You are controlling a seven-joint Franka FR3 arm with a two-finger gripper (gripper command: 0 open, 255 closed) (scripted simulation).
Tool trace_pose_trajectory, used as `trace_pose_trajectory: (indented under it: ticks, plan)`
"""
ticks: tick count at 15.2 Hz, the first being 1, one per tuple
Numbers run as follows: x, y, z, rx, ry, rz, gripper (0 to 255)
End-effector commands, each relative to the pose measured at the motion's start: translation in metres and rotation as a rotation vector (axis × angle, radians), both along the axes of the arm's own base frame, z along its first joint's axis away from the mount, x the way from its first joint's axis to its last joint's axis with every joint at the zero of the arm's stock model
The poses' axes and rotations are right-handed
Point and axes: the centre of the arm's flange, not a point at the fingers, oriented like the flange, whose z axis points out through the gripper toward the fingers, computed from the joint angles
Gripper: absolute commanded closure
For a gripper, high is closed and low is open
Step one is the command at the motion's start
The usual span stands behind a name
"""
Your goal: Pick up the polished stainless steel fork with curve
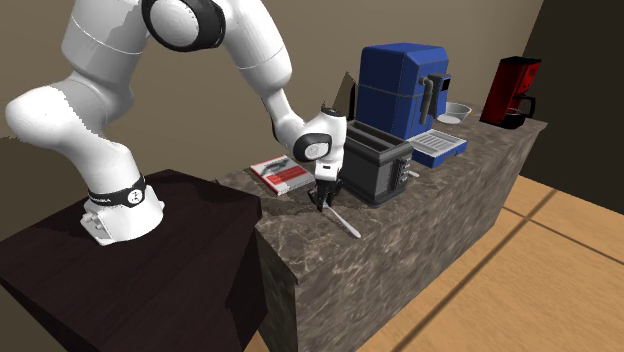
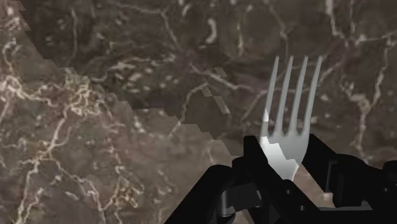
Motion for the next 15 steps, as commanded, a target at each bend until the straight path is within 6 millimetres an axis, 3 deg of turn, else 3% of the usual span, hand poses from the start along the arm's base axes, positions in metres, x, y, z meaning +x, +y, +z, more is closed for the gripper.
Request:
trace_pose_trajectory:
  ticks: [1, 2, 15]
  plan:
    - [-0.003, -0.004, -0.004, -0.009, 0.01, -0.002, 255]
    - [-0.003, -0.004, -0.005, -0.009, 0.01, -0.002, 255]
    - [-0.003, -0.004, 0.063, -0.009, 0.01, -0.002, 255]
